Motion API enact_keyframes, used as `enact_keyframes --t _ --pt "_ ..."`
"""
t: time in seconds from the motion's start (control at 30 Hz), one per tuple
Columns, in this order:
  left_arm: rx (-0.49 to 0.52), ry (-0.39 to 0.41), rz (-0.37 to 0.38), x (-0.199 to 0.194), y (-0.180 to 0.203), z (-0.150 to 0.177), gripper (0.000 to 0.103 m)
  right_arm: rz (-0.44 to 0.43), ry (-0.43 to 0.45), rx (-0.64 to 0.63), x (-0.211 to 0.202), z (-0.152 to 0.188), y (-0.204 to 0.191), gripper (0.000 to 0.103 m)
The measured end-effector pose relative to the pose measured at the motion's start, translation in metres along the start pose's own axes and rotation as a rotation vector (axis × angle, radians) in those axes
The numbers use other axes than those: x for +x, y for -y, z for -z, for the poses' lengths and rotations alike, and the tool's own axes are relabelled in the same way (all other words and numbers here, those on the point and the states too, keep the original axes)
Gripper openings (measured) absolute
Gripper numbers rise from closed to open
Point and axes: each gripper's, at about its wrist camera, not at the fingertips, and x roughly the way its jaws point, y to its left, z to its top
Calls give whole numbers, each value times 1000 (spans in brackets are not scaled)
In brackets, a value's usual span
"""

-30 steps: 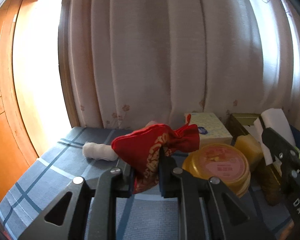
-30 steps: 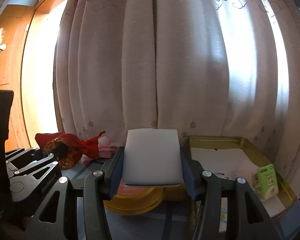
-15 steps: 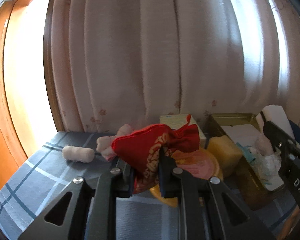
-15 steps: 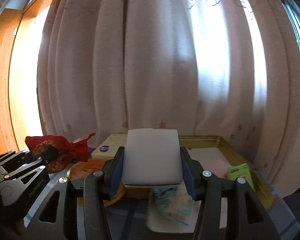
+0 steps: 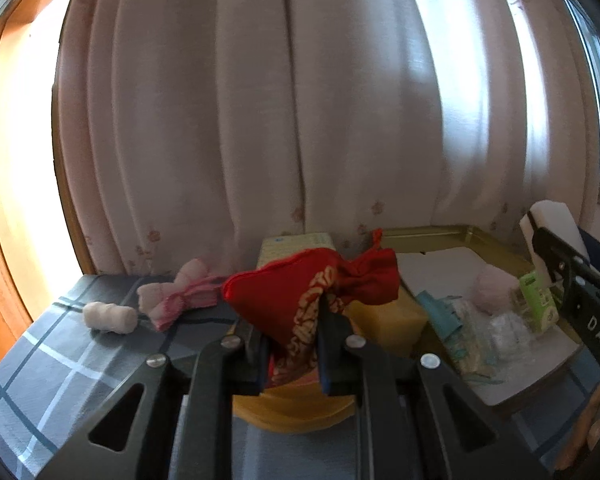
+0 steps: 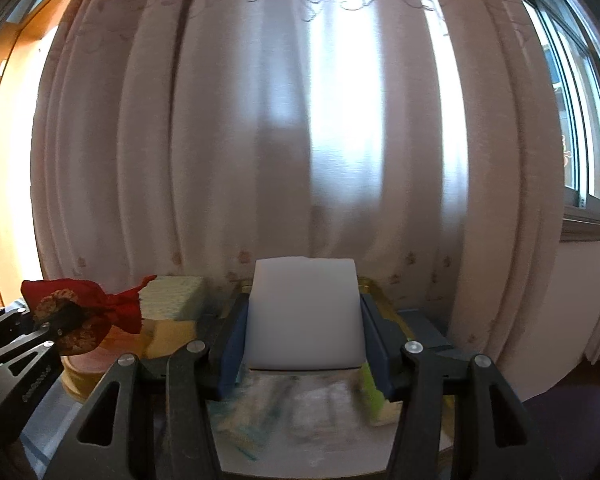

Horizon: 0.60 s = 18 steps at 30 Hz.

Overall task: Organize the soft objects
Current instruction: 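Carry the red pouch and white sponge over the gold tray with both grippers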

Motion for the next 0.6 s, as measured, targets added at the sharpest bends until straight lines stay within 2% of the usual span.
enact_keyframes --t 0.27,0.6 --pt "21 10 48 5 24 -4 16 74 -4 15 4 0 38 55" --pt "70 16 119 15 65 -12 16 136 8 -34 17 -3 64 55"
